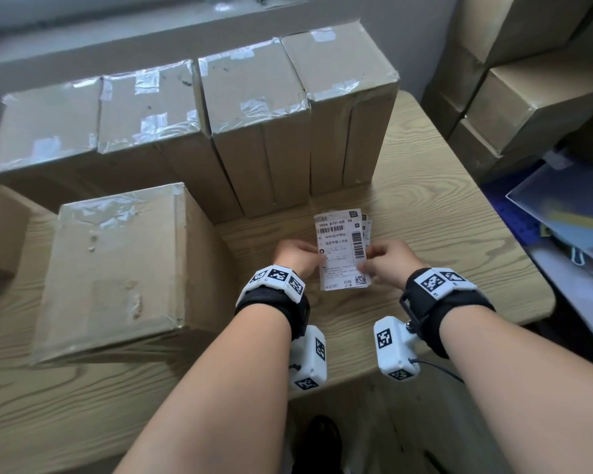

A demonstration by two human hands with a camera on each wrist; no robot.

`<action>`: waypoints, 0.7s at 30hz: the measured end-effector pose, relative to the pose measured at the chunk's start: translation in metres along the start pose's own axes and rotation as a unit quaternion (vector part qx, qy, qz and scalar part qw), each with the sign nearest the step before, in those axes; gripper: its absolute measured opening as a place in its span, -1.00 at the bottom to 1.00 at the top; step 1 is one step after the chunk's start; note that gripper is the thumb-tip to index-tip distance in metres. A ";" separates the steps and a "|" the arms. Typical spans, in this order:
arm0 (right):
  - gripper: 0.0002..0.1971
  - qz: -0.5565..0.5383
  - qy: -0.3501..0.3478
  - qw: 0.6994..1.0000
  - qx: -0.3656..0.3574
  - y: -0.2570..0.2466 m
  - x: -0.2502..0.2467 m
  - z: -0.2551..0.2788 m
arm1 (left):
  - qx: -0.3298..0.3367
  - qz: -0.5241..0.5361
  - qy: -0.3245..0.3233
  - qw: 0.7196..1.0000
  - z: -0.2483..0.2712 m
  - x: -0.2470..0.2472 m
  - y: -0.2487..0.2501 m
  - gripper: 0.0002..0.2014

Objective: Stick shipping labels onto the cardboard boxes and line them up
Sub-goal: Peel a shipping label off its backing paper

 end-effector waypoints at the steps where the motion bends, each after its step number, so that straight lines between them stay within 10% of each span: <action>1: -0.91 -0.002 -0.008 1.000 0.001 -0.001 0.000 0.003 | -0.001 -0.007 -0.017 1.000 0.002 0.002 0.000 -0.85; 13: -0.91 -0.096 0.065 0.988 -0.099 -0.067 -0.034 0.060 | 0.047 -0.062 -0.027 0.997 0.046 -0.036 0.048 -0.87; 21: -0.96 -0.062 0.071 0.980 -0.177 -0.134 -0.049 0.135 | 0.190 -0.028 0.106 0.976 0.091 -0.111 0.134 -0.80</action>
Point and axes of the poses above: each hand's wrist, its own z-axis away from the middle knuckle, its own x-axis out of the palm, y = z × x, the point moved 7 cm from there along -z, towards the middle knuckle, and after that the axes turned 12 degrees about x, right-handed, at the moved point
